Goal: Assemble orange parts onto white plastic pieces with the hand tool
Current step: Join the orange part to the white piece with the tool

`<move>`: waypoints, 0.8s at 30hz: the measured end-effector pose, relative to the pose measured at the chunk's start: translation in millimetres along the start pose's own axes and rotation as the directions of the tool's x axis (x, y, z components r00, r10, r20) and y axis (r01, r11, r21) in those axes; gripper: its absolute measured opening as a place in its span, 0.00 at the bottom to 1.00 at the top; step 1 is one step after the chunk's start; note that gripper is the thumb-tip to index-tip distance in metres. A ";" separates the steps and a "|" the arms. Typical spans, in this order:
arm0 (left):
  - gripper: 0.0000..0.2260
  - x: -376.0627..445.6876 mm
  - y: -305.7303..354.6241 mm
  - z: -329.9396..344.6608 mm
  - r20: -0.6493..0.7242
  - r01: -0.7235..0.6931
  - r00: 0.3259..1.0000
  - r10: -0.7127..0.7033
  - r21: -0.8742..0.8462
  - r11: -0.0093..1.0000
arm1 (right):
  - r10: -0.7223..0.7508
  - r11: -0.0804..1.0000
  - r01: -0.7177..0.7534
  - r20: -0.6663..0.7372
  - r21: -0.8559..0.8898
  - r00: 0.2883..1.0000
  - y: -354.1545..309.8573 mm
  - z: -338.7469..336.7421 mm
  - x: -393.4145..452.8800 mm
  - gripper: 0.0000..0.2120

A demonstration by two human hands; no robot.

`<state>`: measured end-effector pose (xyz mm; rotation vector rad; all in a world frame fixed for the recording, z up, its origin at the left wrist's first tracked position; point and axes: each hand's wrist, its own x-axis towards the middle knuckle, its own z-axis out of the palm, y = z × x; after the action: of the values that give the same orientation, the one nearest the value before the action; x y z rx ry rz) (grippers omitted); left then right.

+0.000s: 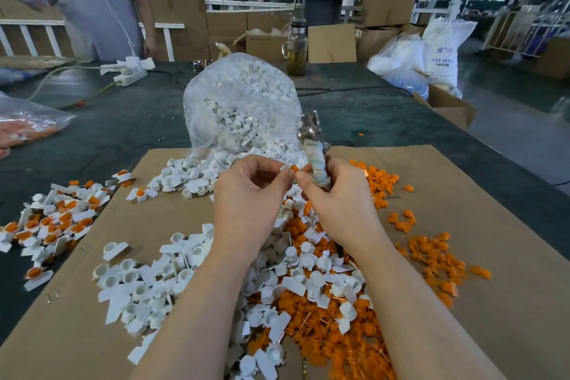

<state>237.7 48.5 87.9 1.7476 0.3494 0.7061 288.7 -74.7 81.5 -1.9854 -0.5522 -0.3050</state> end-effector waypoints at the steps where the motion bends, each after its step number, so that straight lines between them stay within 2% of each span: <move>1: 0.06 0.1 -0.1 0.1 0.001 -0.004 1.000 0.004 0.004 1.000 | -0.002 1.000 0.002 0.002 -0.002 1.000 -0.2 -0.1 -0.1 0.07; 5: 0.06 0.3 0.3 0.7 0.009 0.007 1.000 -0.007 -0.011 1.000 | -0.003 1.000 0.002 0.047 0.018 0.999 -0.9 -2.8 0.3 0.07; 10: 0.05 5.0 1.3 -7.0 0.023 0.081 0.997 -0.078 -0.255 0.964 | 0.057 0.994 -0.075 0.203 0.084 0.978 2.5 -16.2 0.4 0.03; 14: 0.04 6.6 0.3 -11.3 0.038 0.064 0.998 -0.054 -0.357 0.932 | 0.053 0.995 -0.081 0.368 0.061 0.928 3.2 -23.7 0.1 0.04; 18: 0.04 7.5 -0.7 -12.1 0.045 0.035 0.999 -0.021 -0.355 0.934 | 0.034 0.999 -0.044 0.457 0.011 0.889 1.1 -24.3 -0.6 0.05; 24: 0.04 7.8 -1.5 -12.8 0.059 0.009 0.998 0.011 -0.338 0.941 | 0.019 0.999 -0.036 0.511 0.022 0.859 -0.5 -23.2 -1.5 0.05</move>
<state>235.9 63.2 90.6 1.4378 0.1727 0.6694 287.7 -95.5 91.9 -2.0410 -0.8550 0.2649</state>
